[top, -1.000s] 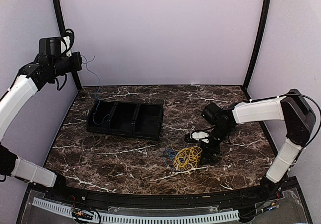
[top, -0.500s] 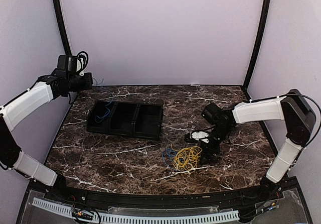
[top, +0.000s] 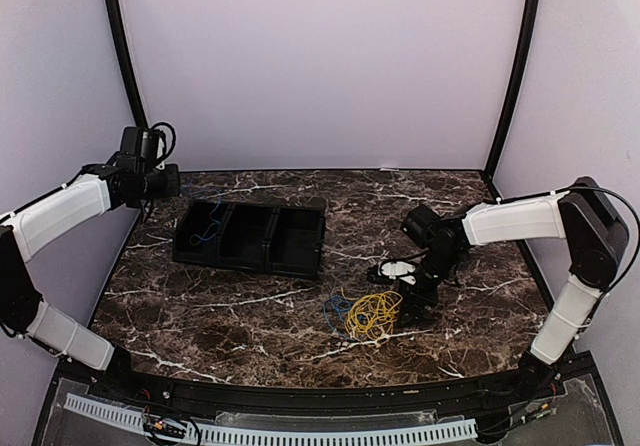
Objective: Untangle the cables
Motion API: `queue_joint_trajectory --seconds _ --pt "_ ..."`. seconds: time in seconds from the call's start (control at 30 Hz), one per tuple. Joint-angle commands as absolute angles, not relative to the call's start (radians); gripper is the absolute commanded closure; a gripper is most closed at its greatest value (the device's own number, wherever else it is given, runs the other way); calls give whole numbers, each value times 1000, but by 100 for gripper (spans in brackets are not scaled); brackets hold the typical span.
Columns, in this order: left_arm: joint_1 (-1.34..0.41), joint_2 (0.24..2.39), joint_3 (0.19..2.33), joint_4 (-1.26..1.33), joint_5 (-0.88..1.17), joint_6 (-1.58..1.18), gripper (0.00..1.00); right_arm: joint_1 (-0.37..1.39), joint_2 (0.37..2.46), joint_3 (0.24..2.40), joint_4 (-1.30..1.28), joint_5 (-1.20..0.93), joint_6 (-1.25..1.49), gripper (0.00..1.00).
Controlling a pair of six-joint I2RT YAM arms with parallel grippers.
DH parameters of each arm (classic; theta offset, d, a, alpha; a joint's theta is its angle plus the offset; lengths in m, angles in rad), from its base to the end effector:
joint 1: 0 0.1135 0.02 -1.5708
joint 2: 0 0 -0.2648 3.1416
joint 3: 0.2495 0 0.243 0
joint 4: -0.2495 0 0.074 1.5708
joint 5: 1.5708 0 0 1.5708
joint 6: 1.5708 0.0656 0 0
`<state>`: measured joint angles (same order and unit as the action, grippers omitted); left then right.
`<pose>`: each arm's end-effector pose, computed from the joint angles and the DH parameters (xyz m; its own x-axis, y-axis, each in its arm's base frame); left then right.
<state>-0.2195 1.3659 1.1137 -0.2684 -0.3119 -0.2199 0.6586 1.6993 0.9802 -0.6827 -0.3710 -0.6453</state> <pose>0.3240 -0.0517 0.3042 -0.4623 -0.1096 -0.8799 -0.1572 0.9867 -0.0403 0.2174 0.1983 0.1329 -0.2508 -0.9028 -0.3493 -0.9631 0.1962 0.1844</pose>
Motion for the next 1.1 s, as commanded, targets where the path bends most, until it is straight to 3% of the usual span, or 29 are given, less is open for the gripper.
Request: queue_joint_trajectory --seconds 0.0,0.4,0.73,1.07 --pt "-214 1371 1075 -264 -304 -216 100 663 1716 986 -700 -390 -643 7" --pt "-215 1486 1047 -242 -58 -317 100 663 1716 984 -702 -392 -643 7" --pt "-217 1611 1076 -250 21 -341 100 666 1718 988 -707 -395 -644 7" --pt "-218 1538 1123 -356 -50 -315 61 666 1659 971 -684 -336 -638 3"
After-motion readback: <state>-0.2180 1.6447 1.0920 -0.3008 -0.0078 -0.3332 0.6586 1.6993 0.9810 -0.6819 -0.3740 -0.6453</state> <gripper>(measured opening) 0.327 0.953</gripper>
